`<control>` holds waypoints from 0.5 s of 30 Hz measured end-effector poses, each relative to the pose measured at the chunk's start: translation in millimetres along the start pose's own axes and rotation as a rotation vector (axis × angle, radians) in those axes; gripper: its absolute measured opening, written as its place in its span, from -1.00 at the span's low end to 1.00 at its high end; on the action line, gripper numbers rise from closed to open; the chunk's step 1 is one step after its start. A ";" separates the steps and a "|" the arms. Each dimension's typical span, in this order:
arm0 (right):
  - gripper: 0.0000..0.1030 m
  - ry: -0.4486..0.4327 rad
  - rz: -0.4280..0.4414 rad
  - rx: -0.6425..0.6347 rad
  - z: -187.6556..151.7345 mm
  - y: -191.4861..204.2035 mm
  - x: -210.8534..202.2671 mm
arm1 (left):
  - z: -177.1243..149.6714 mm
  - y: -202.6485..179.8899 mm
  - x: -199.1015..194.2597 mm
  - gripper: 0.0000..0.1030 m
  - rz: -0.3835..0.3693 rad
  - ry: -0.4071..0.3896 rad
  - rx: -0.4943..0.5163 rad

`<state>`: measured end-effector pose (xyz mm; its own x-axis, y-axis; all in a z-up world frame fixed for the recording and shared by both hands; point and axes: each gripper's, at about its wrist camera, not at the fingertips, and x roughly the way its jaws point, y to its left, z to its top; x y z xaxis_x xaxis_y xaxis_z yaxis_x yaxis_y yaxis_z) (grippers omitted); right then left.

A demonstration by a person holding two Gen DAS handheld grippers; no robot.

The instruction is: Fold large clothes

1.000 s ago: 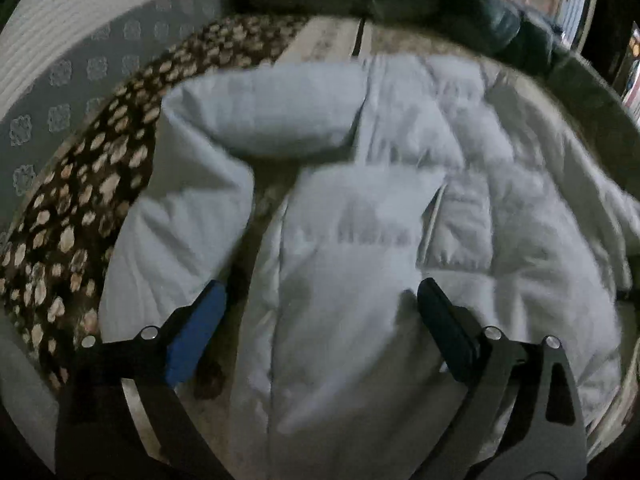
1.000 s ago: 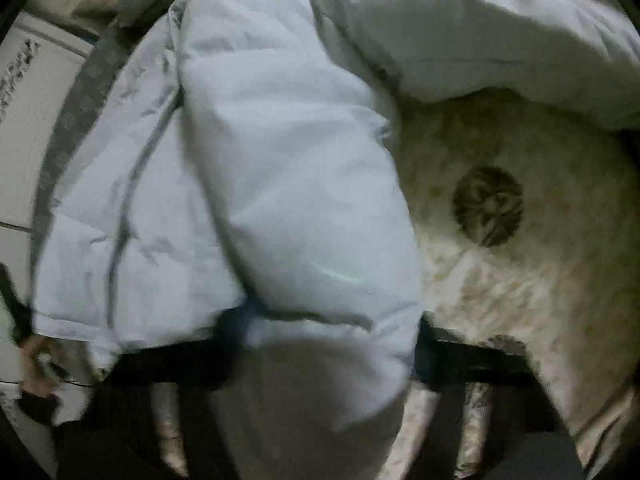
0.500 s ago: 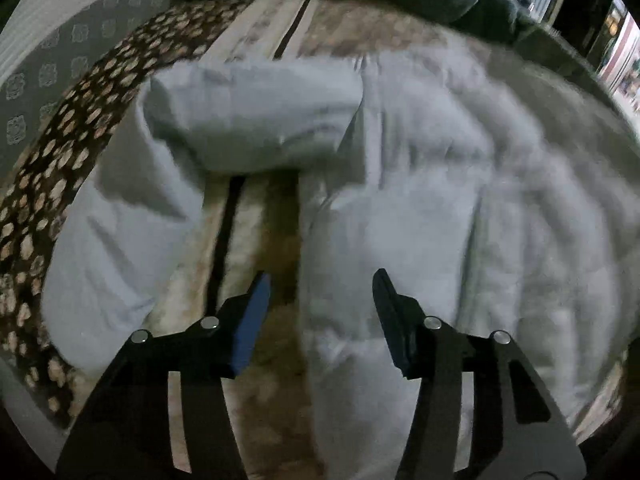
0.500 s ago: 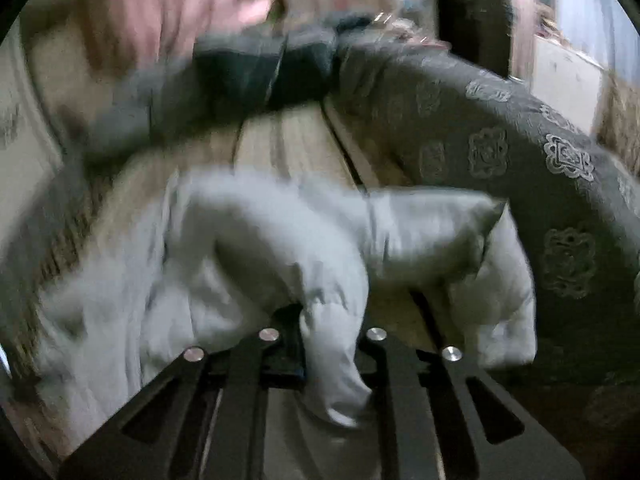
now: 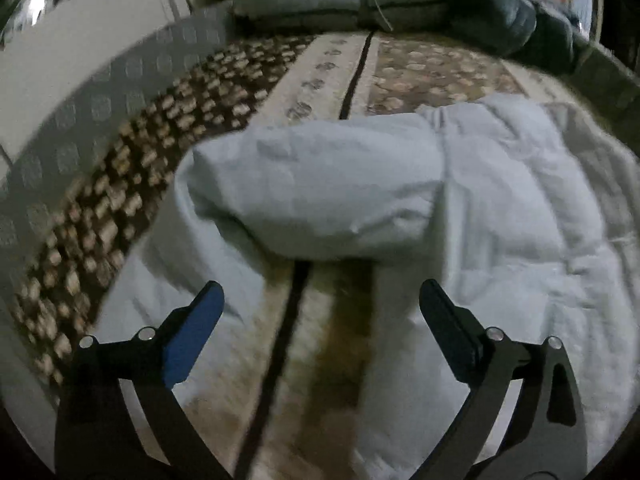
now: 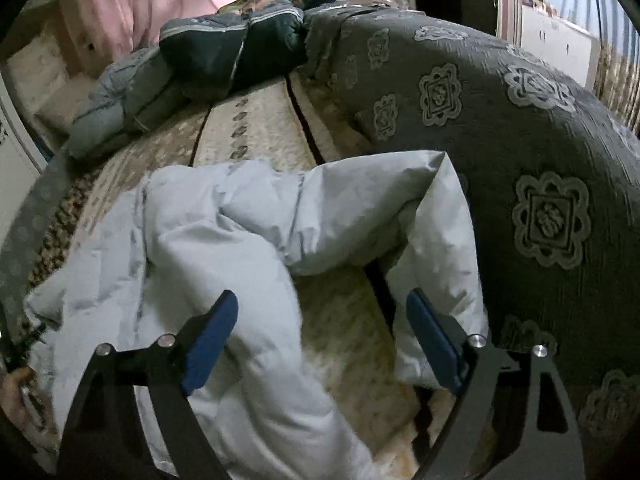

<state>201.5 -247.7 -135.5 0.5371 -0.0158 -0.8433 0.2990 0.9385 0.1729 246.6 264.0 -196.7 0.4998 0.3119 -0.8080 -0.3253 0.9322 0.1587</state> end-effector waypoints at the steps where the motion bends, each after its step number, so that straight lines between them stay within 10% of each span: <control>1: 0.68 0.005 -0.018 -0.028 2.4 7.2 13.4 | 2.0 4.6 4.1 0.89 0.011 -0.005 0.006; 10: 0.72 -0.058 -0.195 -0.293 14.6 33.6 77.9 | 31.9 17.2 79.6 0.86 0.204 0.021 0.075; 11: 0.74 -0.067 -0.219 -0.329 15.5 35.4 86.0 | 32.3 20.8 86.0 0.71 0.204 0.029 0.081; 13: 0.77 -0.063 -0.247 -0.336 17.9 33.7 97.9 | 34.8 38.1 99.2 -0.57 0.172 0.065 0.031; 15: 0.77 -0.066 -0.262 -0.303 20.8 29.9 102.7 | 36.0 64.2 110.6 -0.85 0.061 0.102 -0.098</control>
<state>282.0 -228.4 -206.3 0.5263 -0.2805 -0.8027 0.1920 0.9588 -0.2092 309.9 365.0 -255.5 0.3941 0.3422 -0.8530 -0.4320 0.8881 0.1566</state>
